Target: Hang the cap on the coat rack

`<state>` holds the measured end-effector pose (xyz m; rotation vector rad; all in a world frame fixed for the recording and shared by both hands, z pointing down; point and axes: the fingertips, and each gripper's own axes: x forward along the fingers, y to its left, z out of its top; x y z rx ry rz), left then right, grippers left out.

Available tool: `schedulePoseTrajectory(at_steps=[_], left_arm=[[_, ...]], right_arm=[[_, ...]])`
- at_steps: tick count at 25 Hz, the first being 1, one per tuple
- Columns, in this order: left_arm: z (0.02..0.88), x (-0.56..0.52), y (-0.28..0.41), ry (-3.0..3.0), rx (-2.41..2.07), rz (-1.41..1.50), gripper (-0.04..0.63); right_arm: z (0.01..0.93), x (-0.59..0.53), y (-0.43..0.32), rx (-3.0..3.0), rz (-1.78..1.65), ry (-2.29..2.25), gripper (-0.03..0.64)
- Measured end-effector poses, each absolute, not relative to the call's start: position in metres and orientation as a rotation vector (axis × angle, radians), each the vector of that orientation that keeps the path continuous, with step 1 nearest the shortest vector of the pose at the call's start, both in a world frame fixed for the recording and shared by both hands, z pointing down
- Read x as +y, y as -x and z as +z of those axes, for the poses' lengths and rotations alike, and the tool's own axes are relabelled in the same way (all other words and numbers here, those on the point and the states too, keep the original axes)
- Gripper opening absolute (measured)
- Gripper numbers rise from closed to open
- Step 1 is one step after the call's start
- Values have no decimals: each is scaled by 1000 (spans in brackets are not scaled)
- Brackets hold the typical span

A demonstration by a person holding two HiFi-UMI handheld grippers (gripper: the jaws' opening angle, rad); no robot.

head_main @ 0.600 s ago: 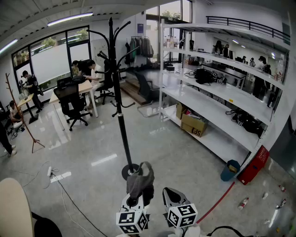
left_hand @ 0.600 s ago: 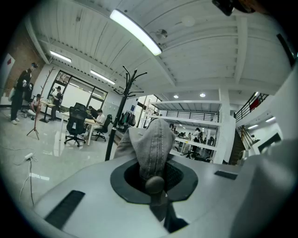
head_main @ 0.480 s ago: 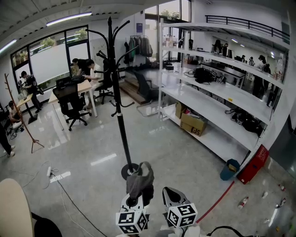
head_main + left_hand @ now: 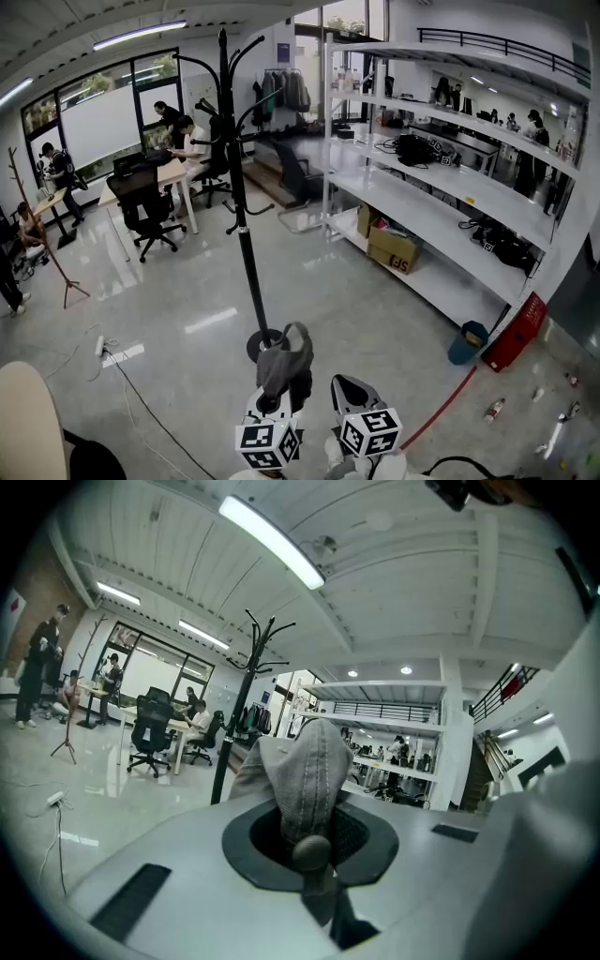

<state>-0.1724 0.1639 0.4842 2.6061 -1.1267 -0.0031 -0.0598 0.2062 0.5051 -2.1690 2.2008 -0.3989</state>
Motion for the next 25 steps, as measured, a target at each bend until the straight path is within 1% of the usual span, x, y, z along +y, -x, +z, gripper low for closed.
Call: schedulePoseTrajectory(at_steps=[11,25], left_arm=[[485,138,151,-2609,-1135,11,15],[479,69,116,-2580,-1217,-4,15]], right_arm=[[506,174,41,2203,-420,2132,11],[503,95,6,2271,-430,2059,11]])
